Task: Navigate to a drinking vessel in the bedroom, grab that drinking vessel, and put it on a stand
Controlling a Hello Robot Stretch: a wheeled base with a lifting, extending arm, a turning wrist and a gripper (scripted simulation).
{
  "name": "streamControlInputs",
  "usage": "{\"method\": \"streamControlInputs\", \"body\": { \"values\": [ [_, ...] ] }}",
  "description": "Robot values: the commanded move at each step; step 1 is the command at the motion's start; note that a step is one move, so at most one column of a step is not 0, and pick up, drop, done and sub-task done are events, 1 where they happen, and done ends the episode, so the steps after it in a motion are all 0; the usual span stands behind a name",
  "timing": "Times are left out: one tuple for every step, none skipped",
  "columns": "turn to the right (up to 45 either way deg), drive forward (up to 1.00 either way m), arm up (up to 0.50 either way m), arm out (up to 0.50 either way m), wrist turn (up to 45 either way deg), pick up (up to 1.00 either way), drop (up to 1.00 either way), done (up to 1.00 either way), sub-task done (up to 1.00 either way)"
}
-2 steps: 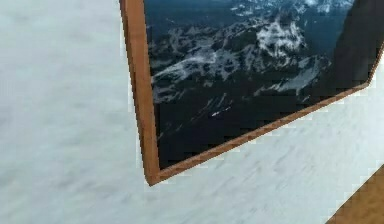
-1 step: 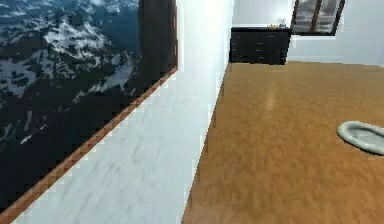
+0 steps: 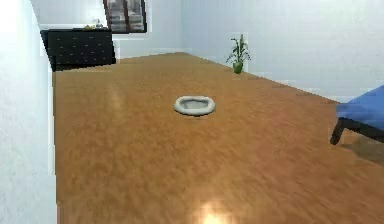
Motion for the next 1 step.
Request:
{"method": "streamControlInputs", "body": {
  "values": [
    [45.0,0.00,0.00,0.00,0.0,0.00,0.00,0.00,0.00]
  ]
}}
